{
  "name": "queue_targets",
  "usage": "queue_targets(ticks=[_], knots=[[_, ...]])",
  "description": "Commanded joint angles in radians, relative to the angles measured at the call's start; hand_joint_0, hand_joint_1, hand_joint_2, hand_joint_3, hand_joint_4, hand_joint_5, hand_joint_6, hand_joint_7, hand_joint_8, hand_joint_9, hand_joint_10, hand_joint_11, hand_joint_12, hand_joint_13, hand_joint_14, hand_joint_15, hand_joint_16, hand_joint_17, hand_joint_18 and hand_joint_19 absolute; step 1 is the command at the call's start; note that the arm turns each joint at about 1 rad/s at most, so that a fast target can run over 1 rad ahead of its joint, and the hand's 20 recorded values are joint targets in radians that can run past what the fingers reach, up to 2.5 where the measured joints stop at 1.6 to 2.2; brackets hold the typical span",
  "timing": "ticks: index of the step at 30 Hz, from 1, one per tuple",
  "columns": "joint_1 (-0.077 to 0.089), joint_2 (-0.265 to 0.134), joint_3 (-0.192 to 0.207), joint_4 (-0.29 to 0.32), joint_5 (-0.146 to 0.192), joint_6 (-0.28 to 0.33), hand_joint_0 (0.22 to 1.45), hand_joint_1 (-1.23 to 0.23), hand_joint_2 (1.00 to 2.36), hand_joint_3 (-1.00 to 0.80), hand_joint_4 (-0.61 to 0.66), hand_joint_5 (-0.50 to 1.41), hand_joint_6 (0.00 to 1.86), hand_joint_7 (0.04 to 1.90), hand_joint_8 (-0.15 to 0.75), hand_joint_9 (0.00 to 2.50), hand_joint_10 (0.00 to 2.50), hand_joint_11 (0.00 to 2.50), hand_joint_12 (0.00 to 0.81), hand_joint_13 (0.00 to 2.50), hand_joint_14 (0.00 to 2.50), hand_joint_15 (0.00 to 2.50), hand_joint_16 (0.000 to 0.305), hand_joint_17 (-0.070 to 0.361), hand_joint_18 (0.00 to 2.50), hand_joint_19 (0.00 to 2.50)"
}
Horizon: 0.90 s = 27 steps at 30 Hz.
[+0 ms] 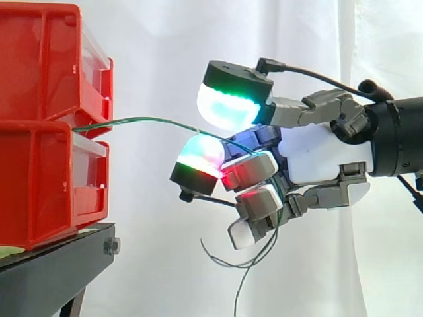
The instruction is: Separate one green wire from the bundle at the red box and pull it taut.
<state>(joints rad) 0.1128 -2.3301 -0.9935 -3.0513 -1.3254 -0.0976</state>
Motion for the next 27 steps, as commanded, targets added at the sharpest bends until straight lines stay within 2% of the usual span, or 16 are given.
queue_targets(ticks=[1, 8, 13, 22, 27], knots=[[-0.001, 0.0, 0.001, 0.002, 0.0, 0.004, 0.59, -0.63, 1.01, -0.36, 0.16, -0.19, 0.89, 1.03, 0.311, 1.17, 0.01, 1.45, 0.385, 1.19, 0.03, 0.99, 0.055, 0.125, 0.89, 0.5], [0.001, 0.0, 0.003, 0.002, 0.0, 0.006, 0.59, -0.68, 1.02, -0.16, 0.13, -0.2, 0.89, 1.05, 0.312, 1.14, 0.01, 1.47, 0.388, 1.18, 0.02, 0.99, 0.056, 0.126, 0.89, 0.49], [0.001, 0.0, 0.004, 0.002, 0.0, 0.006, 0.6, -0.77, 1.02, -0.12, 0.12, -0.21, 0.9, 1.03, 0.311, 1.11, 0.01, 1.47, 0.384, 1.16, 0.02, 0.99, 0.056, 0.126, 0.89, 0.48], [0.002, 0.0, 0.004, -0.003, 0.002, 0.006, 0.63, -0.84, 1.02, -0.28, 0.17, -0.21, 0.9, 0.98, 0.309, 1.11, 0.01, 1.47, 0.379, 1.16, 0.03, 0.99, 0.055, 0.124, 0.89, 0.47], [0.004, 0.0, 0.003, 0.0, 0.002, 0.004, 0.61, -0.76, 1.0, -0.47, 0.17, -0.2, 0.9, 0.99, 0.318, 1.15, 0.01, 1.48, 0.38, 1.19, 0.03, 1.01, 0.055, 0.124, 0.91, 0.48]])
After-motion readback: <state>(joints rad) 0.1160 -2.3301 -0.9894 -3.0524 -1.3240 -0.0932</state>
